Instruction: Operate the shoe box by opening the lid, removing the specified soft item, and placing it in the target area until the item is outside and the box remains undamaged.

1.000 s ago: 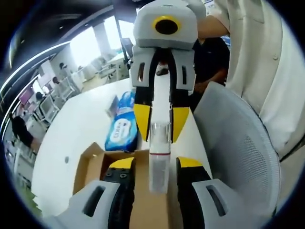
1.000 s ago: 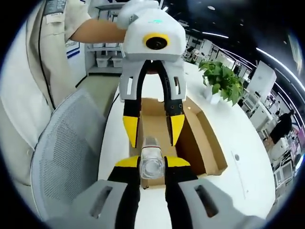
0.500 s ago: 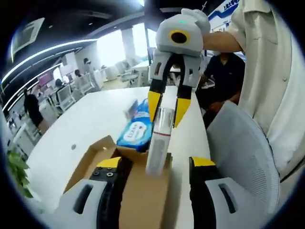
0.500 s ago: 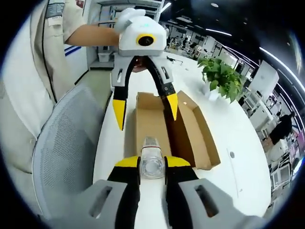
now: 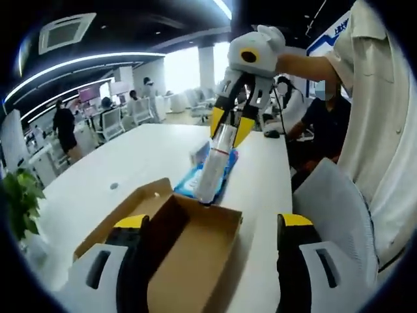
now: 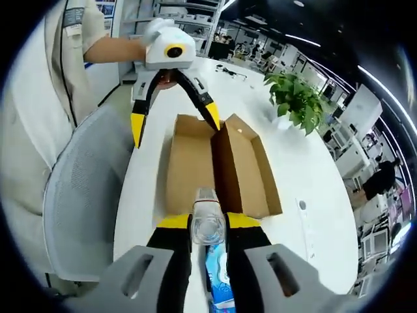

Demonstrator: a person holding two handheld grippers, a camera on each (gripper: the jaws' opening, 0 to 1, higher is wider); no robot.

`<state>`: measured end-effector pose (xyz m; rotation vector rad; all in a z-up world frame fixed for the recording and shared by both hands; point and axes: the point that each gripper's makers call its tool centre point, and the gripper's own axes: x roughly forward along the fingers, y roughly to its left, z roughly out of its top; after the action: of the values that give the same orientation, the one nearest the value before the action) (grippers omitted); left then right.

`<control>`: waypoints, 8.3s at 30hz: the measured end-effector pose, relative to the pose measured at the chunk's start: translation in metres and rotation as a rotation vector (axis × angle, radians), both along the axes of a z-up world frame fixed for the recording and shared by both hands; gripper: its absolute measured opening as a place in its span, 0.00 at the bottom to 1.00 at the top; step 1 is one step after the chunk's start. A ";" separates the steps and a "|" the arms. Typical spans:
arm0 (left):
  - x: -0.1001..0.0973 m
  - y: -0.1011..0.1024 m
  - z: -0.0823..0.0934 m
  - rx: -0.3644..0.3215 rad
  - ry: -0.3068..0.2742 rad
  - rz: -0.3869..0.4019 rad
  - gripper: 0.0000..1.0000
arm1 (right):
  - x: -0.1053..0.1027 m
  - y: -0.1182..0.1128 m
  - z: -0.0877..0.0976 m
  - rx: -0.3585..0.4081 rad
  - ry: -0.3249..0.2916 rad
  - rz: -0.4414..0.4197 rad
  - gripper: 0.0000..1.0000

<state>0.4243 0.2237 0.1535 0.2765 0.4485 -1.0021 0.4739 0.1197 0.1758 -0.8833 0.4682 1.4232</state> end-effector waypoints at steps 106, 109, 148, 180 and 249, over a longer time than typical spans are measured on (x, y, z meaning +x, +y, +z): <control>-0.027 0.111 -0.031 -0.032 0.061 0.455 0.97 | 0.176 -0.067 -0.124 -0.567 0.056 -0.076 0.18; -0.027 0.113 -0.033 -0.023 0.063 0.463 0.96 | 0.177 -0.067 -0.124 -0.564 0.053 -0.082 0.18; -0.030 0.170 -0.071 0.049 0.151 0.747 0.52 | 0.190 -0.009 -0.088 -0.279 0.109 -0.328 0.27; -0.020 0.195 -0.104 -0.055 0.344 1.016 0.10 | 0.208 0.046 -0.133 -0.004 0.385 -0.865 0.21; -0.020 0.201 -0.116 -0.008 0.366 1.049 0.01 | 0.190 0.045 -0.069 0.231 0.322 -0.958 0.01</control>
<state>0.4045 0.4248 0.0379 -0.1652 0.8032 -0.0132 0.6638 0.1646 0.1066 -0.1582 0.8123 0.6935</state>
